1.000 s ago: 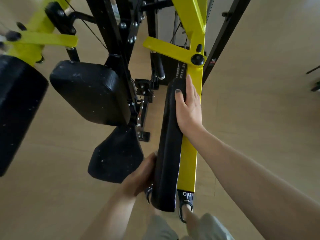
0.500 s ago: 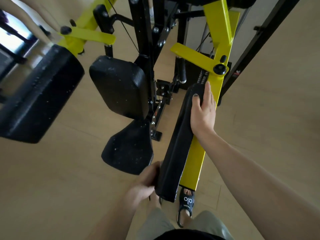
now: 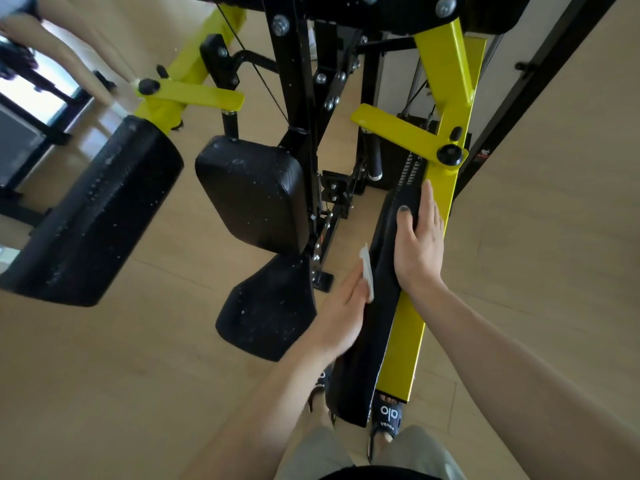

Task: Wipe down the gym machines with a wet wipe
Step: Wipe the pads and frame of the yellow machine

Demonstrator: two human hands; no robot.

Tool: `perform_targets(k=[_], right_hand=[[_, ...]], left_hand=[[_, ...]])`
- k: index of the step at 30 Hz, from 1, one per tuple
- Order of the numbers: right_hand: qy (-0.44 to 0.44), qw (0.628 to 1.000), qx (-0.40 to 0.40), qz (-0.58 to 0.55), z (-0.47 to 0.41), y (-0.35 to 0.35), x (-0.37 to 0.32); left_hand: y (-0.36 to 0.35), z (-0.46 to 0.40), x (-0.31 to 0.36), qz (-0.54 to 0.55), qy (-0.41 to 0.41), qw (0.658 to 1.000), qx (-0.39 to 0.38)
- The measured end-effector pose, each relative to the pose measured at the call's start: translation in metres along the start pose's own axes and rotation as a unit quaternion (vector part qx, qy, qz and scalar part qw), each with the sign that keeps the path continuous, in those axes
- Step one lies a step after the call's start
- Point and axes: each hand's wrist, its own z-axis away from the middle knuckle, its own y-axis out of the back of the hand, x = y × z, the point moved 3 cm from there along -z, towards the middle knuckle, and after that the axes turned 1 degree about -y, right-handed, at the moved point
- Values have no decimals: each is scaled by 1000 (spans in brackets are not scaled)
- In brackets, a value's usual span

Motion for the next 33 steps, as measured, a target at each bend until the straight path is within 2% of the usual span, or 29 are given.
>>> perform_targets(k=[2, 5, 9, 11, 14, 16, 20, 22, 24, 26, 27, 29, 30, 33], right_hand=[[-3, 1000, 0, 4, 0, 0, -1], [-7, 1000, 1, 7, 0, 1, -1], [-12, 1000, -1, 15, 2, 3, -1], [-17, 1000, 0, 15, 2, 3, -2], [-16, 1000, 4, 20, 1, 3, -4], [-18, 1000, 5, 21, 0, 2, -3], [-14, 1000, 7, 1, -1, 2, -4], [-16, 1000, 10, 12, -7, 7, -8], [25, 997, 59, 44, -28, 22, -23], [116, 987, 93, 68, -63, 32, -51], [159, 980, 87, 87, -84, 33, -62], [199, 969, 35, 145, -126, 21, -80], [202, 963, -8, 178, -144, 11, -86], [171, 940, -134, 261, -181, -17, -83]], left_hand=[[3, -29, 11, 12, 10, 1000, -4], [-4, -31, 3, 19, -27, 999, 12], [-12, 10, -23, -93, -74, 991, 56], [-11, 9, -22, -112, -93, 987, 63], [-1, -35, -3, -26, -68, 997, 1], [7, -74, 12, -1, -57, 998, -3], [18, -129, 41, -110, -55, 992, 29], [30, -149, 48, -129, -60, 989, 49], [46, -168, 52, -75, -40, 991, 104], [58, -188, 53, 87, 21, 977, 196], [61, -199, 53, 180, 52, 954, 234], [62, -219, 55, 293, 79, 913, 272], [61, -229, 55, 303, 81, 908, 276], [52, -249, 62, 247, 33, 931, 266]])
